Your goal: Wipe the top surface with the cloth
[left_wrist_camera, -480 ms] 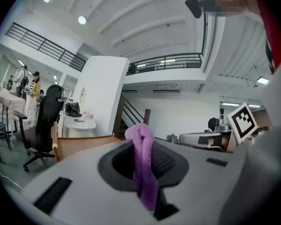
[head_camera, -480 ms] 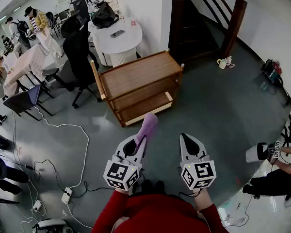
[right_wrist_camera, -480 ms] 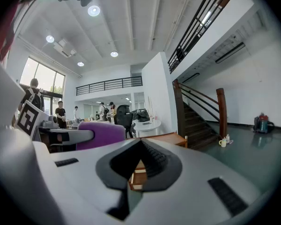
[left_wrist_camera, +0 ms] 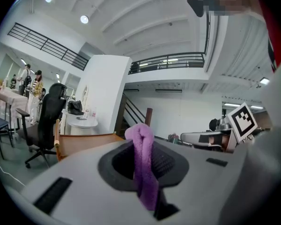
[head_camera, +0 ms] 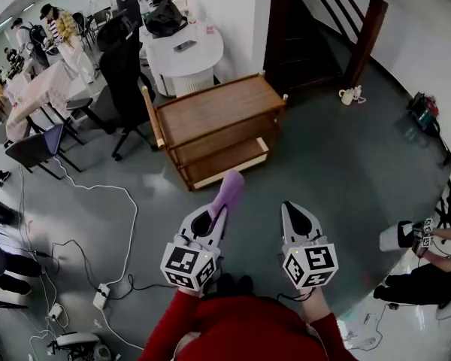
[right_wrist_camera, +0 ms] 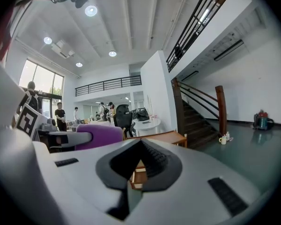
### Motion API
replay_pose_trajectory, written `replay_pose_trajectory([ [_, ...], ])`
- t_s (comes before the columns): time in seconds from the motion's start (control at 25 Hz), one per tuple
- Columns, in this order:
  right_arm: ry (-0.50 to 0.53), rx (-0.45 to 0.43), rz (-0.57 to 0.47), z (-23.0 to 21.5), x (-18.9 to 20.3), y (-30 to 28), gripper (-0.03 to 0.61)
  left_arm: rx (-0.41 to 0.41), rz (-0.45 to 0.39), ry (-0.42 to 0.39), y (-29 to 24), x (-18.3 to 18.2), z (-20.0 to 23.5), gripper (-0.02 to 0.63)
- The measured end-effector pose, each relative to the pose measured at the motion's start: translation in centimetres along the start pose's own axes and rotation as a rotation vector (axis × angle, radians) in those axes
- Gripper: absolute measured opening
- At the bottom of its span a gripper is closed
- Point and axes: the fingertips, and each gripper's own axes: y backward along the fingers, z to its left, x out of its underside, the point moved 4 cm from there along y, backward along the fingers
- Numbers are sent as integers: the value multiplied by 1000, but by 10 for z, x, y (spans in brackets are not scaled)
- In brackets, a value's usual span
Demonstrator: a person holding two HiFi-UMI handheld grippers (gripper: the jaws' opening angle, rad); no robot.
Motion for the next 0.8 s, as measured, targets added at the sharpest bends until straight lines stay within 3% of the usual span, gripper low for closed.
replay_pose_trajectory([
  [0.36, -19, -17, 44, -14, 3, -3, 3, -37, 13, 36, -10, 6, 3, 49],
  [0.6, 7, -12, 36, -28, -11, -24, 3, -63, 7, -1, -35, -6, 22, 49],
  [0.8, -29, 6, 60, -47, -11, -61, 3, -79, 31, -5, -71, -8, 48, 49],
])
